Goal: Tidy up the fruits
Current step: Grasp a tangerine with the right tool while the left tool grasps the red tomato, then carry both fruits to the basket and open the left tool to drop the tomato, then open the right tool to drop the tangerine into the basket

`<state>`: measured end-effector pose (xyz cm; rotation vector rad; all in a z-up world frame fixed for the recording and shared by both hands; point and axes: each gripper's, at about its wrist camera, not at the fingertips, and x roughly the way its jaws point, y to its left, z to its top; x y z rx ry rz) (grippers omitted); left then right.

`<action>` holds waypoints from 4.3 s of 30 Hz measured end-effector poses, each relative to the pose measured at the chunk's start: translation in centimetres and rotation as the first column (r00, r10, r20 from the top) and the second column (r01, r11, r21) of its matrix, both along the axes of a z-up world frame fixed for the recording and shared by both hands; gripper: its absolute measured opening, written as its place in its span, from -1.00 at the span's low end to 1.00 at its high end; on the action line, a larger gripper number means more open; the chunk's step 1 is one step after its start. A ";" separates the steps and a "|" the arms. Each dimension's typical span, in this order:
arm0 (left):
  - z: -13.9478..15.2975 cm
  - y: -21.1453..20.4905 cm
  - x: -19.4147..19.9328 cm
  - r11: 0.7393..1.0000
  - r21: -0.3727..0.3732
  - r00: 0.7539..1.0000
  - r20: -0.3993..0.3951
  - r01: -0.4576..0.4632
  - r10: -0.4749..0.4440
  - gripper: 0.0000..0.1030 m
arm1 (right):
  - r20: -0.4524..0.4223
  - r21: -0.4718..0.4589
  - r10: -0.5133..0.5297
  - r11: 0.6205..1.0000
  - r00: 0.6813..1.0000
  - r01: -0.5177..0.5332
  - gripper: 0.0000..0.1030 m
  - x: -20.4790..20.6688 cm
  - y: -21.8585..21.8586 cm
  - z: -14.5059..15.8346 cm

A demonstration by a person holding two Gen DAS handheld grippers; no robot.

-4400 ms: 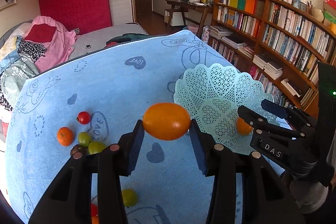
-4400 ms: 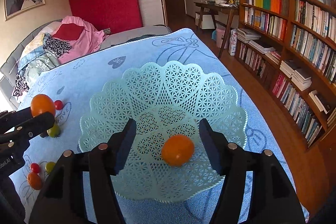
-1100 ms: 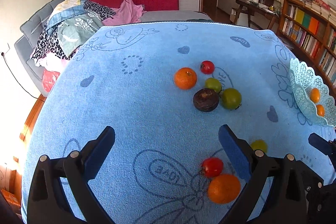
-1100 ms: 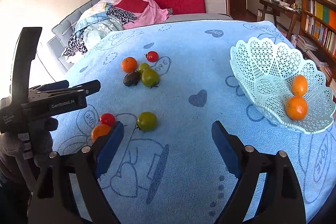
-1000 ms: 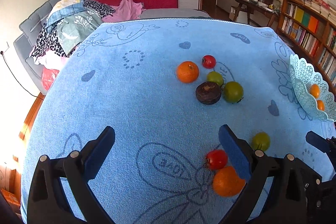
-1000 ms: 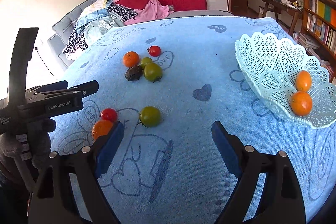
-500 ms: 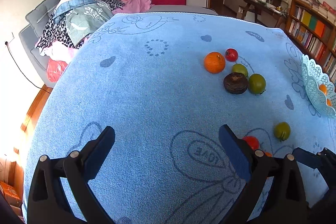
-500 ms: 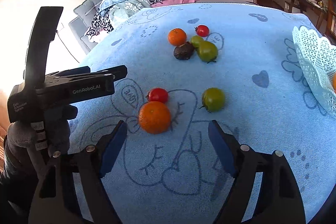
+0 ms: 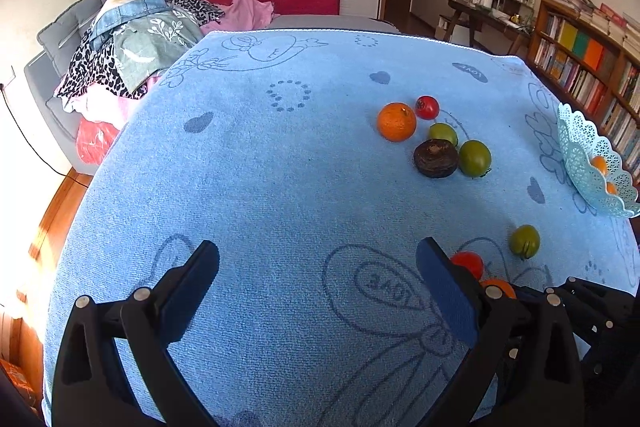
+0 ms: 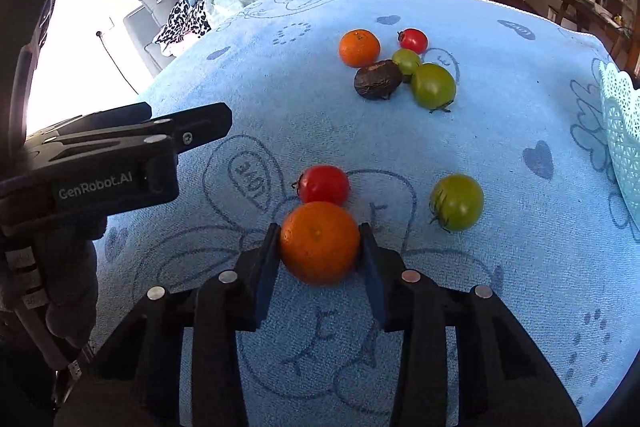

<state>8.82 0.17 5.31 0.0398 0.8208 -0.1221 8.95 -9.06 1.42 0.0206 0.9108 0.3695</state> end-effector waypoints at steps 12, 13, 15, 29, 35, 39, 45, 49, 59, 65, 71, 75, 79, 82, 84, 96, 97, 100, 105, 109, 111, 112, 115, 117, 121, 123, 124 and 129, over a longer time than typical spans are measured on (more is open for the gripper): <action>-1.2 -4.5 -0.8 0.994 0.010 0.994 -0.037 0.106 -0.106 0.90 | 0.012 0.017 -0.102 0.995 0.995 0.102 -0.24 -3.4 -5.4 0.9; -1.3 -5.0 -0.9 0.993 0.010 0.993 -0.040 0.115 -0.115 0.90 | 0.017 0.019 -0.112 0.994 0.994 0.112 -0.24 -3.5 -5.8 1.0; -1.4 -5.8 -0.9 0.991 0.010 0.990 -0.045 0.131 -0.130 0.90 | 0.022 0.022 -0.131 0.991 0.991 0.130 -0.24 -3.7 -6.6 1.1; -3.7 -8.2 0.4 0.988 0.003 0.980 -0.122 0.157 -0.155 0.20 | 0.021 0.052 -0.185 0.982 0.982 0.184 -0.23 -3.8 -8.9 1.0; -3.5 -8.7 -0.3 0.979 -0.017 0.973 -0.114 0.201 -0.202 -0.43 | 0.021 0.058 -0.190 0.980 0.982 0.189 -0.23 -3.7 -9.1 1.0; -3.3 -9.3 -0.7 0.973 -0.021 0.968 -0.102 0.229 -0.229 -0.45 | 0.024 0.064 -0.199 0.978 0.980 0.198 -0.23 -3.8 -9.3 1.2; -2.2 -9.8 -0.9 0.972 -0.009 0.969 -0.073 0.235 -0.235 -0.45 | 0.039 0.078 -0.218 0.974 0.975 0.215 -0.23 -3.9 -9.9 1.8; -1.3 -10.3 -0.8 0.972 0.003 0.971 -0.051 0.234 -0.233 -0.45 | 0.054 0.092 -0.235 0.969 0.970 0.230 -0.23 -4.0 -10.6 2.6; 1.1 -12.8 -0.5 0.966 0.039 0.966 0.017 0.257 -0.258 -0.45 | 0.110 0.114 -0.300 0.951 0.948 0.287 -0.23 -4.6 -13.1 4.8; 2.3 -15.0 -0.4 0.956 0.064 0.956 0.052 0.286 -0.289 -0.45 | 0.151 0.127 -0.355 0.933 0.923 0.338 -0.23 -4.9 -15.4 6.3; 3.3 -17.7 -0.3 0.942 0.092 0.940 0.091 0.322 -0.330 -0.45 | 0.183 0.135 -0.420 0.906 0.889 0.400 -0.23 -5.0 -18.1 7.5; 3.7 -19.4 0.0 0.933 0.100 0.929 0.102 0.346 -0.355 -0.45 | 0.195 0.140 -0.461 0.887 0.866 0.441 -0.23 -5.1 -20.2 7.9; 4.0 -21.3 0.3 0.922 0.110 0.917 0.111 0.371 -0.382 -0.45 | 0.197 0.145 -0.501 0.865 0.843 0.480 -0.23 -5.1 -22.3 8.1; 4.1 -22.7 0.6 0.914 0.114 0.909 0.115 0.389 -0.401 -0.45 | 0.186 0.153 -0.533 0.845 0.825 0.512 -0.23 -5.0 -23.9 7.9; 4.2 -23.7 0.8 0.908 0.112 0.903 0.115 0.403 -0.415 -0.45 | 0.177 0.156 -0.552 0.833 0.815 0.531 -0.23 -4.8 -24.8 7.7; 4.2 -28.9 2.1 0.870 0.113 0.862 0.129 0.479 -0.491 -0.45 | 0.173 0.147 -0.599 0.801 0.782 0.580 -0.23 -4.5 -27.3 7.2; 4.1 -29.1 2.3 0.869 0.113 0.860 0.128 0.483 -0.494 -0.45 | 0.173 0.148 -0.601 0.799 0.780 0.583 -0.23 -4.6 -27.4 7.1; 3.9 -29.7 2.7 0.863 0.108 0.855 0.121 0.493 -0.503 -0.45 | 0.167 0.152 -0.610 0.792 0.775 0.591 -0.23 -4.5 -27.9 6.9; 3.5 -30.5 3.4 0.857 0.097 0.851 0.105 0.506 -0.515 -0.44 | 0.167 0.155 -0.621 0.784 0.766 0.601 -0.23 -4.5 -28.3 6.9; 3.2 -30.7 4.1 0.858 0.083 0.853 0.099 0.507 -0.513 -0.42 | 0.166 0.158 -0.629 0.777 0.760 0.609 -0.23 -4.6 -28.7 6.8; 3.2 -30.7 4.4 0.862 0.068 0.857 0.088 0.503 -0.507 -0.17 | 0.163 0.158 -0.631 0.776 0.758 0.611 -0.23 -4.5 -28.8 6.8; 3.2 -30.6 4.6 0.866 0.058 0.861 0.086 0.497 -0.500 0.22 | 0.162 0.157 -0.631 0.775 0.758 0.612 -0.23 -4.4 -28.8 6.7; 3.2 -30.0 5.0 0.876 0.040 0.872 0.088 0.481 -0.482 0.36 | 0.160 0.156 -0.630 0.777 0.760 0.610 -0.23 -4.4 -28.7 6.6; 3.3 -29.7 5.2 0.882 0.039 0.878 0.086 0.470 -0.472 0.39 | 0.159 0.155 -0.630 0.776 0.760 0.611 -0.23 -4.5 -28.8 6.4; 3.5 -28.6 5.7 0.896 0.029 0.892 0.089 0.443 -0.444 0.52 | 0.160 0.149 -0.633 0.774 0.757 0.616 -0.23 -4.4 -28.7 6.4; 3.7 -28.1 5.8 0.903 0.026 0.898 0.090 0.429 -0.430 0.61 | 0.162 0.148 -0.634 0.773 0.756 0.617 -0.23 -4.3 -28.7 6.4; 3.7 -27.8 5.9 0.906 0.026 0.901 0.092 0.423 -0.423 0.64 | 0.164 0.146 -0.635 0.773 0.755 0.618 -0.23 -4.2 -28.7 6.4; 3.9 -26.8 5.9 0.915 0.034 0.911 0.094 0.401 -0.402 0.67 | 0.181 0.135 -0.640 0.768 0.747 0.625 -0.23 -3.4 -28.9 6.7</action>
